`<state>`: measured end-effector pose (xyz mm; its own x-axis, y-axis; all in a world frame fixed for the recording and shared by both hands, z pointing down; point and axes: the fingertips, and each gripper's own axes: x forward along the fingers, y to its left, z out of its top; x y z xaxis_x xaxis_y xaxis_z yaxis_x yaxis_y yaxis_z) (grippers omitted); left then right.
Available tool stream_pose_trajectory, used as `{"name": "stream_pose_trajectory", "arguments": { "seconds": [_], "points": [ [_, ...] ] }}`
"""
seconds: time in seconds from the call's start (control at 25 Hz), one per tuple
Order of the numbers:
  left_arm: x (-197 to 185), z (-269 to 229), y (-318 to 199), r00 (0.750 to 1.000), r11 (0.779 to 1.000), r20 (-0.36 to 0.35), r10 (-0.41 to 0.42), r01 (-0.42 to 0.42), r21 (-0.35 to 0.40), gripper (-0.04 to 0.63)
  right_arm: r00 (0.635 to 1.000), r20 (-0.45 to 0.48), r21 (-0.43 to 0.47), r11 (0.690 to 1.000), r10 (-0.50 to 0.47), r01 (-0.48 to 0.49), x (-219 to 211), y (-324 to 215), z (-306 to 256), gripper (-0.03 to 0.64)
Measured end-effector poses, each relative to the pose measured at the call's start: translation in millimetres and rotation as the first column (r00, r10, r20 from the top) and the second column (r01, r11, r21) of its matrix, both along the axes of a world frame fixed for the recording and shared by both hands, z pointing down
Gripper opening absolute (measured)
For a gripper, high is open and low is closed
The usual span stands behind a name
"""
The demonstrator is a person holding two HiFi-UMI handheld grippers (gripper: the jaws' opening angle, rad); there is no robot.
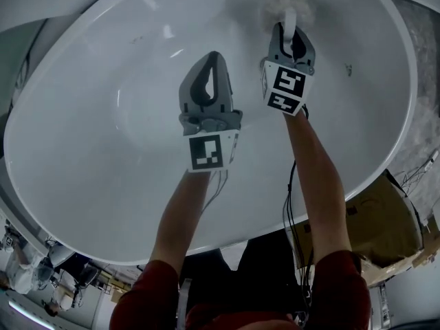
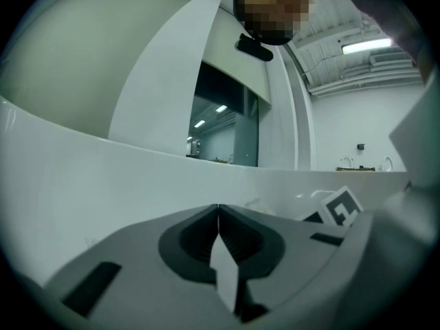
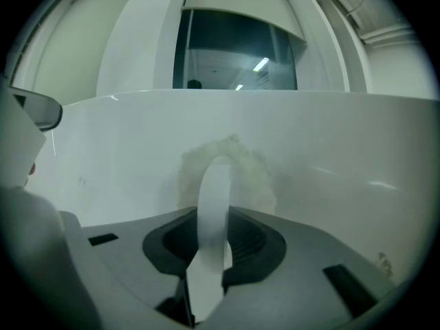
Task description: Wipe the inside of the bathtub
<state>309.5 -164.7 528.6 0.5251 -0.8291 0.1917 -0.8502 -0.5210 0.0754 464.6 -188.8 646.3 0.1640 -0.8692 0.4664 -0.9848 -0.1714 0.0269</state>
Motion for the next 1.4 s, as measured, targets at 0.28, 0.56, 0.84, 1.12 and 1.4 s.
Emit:
{"name": "stream_pose_trajectory", "arguments": {
  "seconds": [0.28, 0.56, 0.84, 1.12, 1.4],
  "points": [
    [2, 25, 2, 1.0, 1.0, 0.024, 0.007, -0.006, -0.026, 0.015, 0.999, -0.001, -0.005, 0.999, 0.054, -0.054, 6, -34, 19, 0.094],
    [-14, 32, 8, 1.0, 0.999, 0.018, -0.015, 0.015, -0.042, 0.015, 0.998, -0.005, -0.011, 0.998, 0.055, -0.055, 3, -35, 23, 0.094],
    [-63, 25, 8, 0.997, 0.997, 0.016, -0.074, 0.074, -0.036, 0.015, 1.0, -0.006, -0.013, 1.0, 0.002, -0.002, -40, -50, 17, 0.094],
    [-152, 15, 9, 0.984, 0.984, 0.021, -0.177, 0.177, -0.032, 0.015, 1.0, -0.016, -0.018, 1.0, -0.006, 0.006, -109, -59, 15, 0.094],
    [-253, 7, 19, 0.963, 0.962, 0.028, -0.269, 0.27, -0.032, 0.015, 0.998, -0.007, -0.028, 0.998, -0.063, 0.062, -207, -56, 9, 0.094]
  ]
}}
